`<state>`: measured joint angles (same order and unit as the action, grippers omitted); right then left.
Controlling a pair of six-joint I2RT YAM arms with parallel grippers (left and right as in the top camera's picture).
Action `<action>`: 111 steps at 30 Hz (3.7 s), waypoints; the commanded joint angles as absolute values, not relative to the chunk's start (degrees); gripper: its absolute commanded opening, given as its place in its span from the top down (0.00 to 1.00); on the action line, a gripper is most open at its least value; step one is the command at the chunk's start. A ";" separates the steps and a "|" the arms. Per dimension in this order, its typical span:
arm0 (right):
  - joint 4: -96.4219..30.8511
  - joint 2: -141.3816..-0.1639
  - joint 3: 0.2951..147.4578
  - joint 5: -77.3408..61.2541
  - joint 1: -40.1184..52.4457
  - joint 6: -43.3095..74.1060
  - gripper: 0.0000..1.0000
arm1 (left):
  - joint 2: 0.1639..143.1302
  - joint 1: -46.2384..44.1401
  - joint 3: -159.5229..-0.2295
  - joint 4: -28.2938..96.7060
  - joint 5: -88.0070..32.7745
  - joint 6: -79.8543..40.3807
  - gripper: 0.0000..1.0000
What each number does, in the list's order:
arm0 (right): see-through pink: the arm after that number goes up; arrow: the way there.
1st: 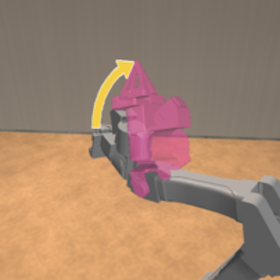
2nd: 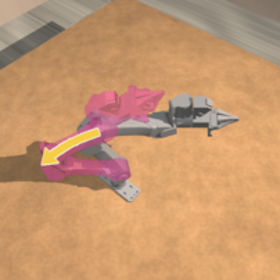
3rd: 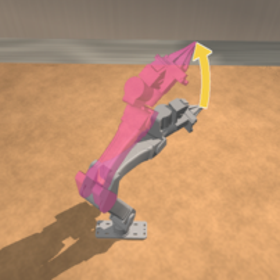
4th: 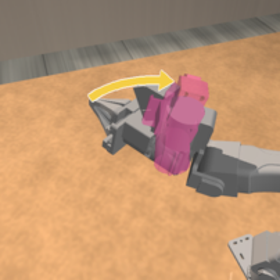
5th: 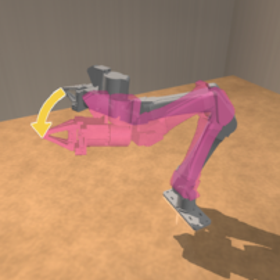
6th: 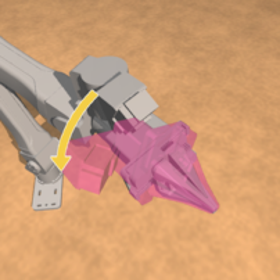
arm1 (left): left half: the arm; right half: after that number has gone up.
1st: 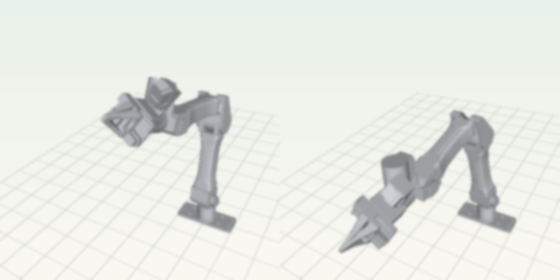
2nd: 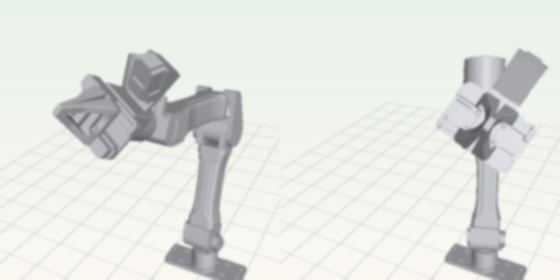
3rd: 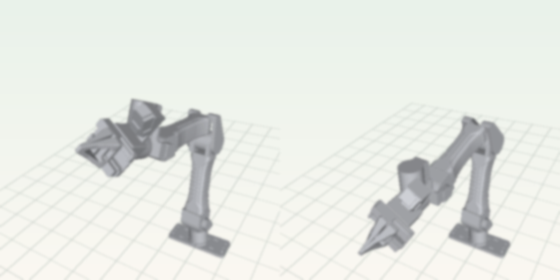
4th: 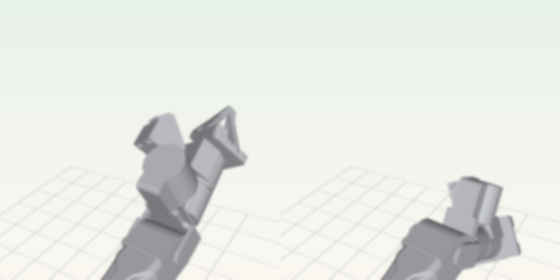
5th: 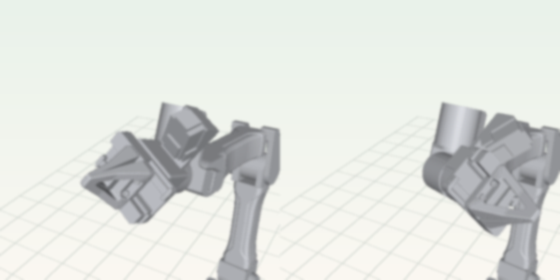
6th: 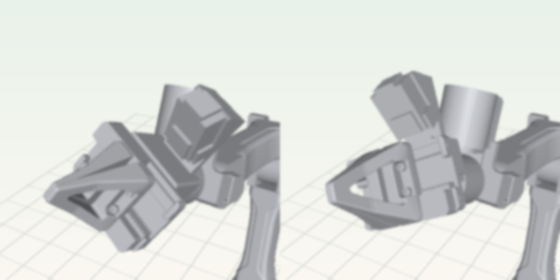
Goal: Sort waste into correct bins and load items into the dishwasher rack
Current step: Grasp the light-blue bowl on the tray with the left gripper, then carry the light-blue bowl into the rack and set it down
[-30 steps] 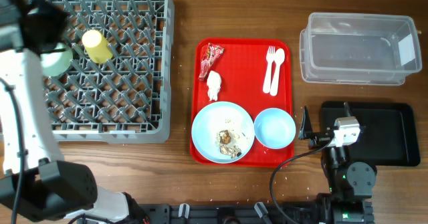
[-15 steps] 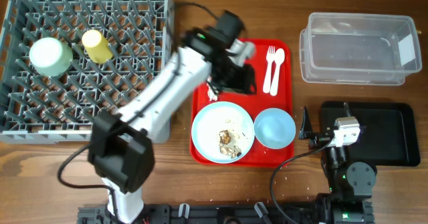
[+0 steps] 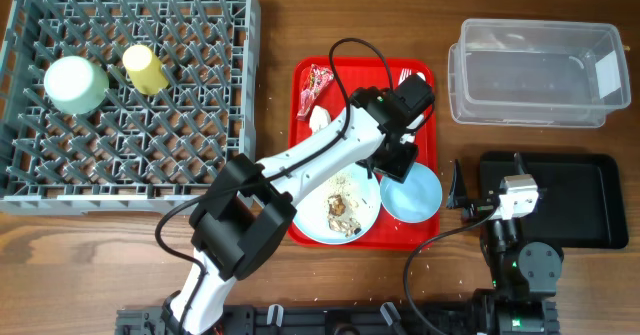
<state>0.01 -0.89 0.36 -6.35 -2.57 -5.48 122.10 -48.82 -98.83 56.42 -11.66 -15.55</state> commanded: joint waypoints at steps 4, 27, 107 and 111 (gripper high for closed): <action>0.30 -0.58 0.32 -5.98 -2.87 -5.98 0.00 | 122.80 -49.54 -96.75 54.65 -7.03 -15.86 0.47; 0.32 -0.60 0.32 -5.98 -2.87 -5.98 0.00 | 101.32 -34.96 -93.86 55.27 -7.29 -16.93 0.96; 0.32 -0.60 0.32 -5.98 -2.87 -5.98 0.00 | 103.79 2.70 -70.24 -77.43 89.60 51.94 0.74; 0.32 -0.60 0.32 -5.98 -2.85 -5.98 0.00 | 103.85 2.83 -70.24 -36.84 73.12 39.33 0.68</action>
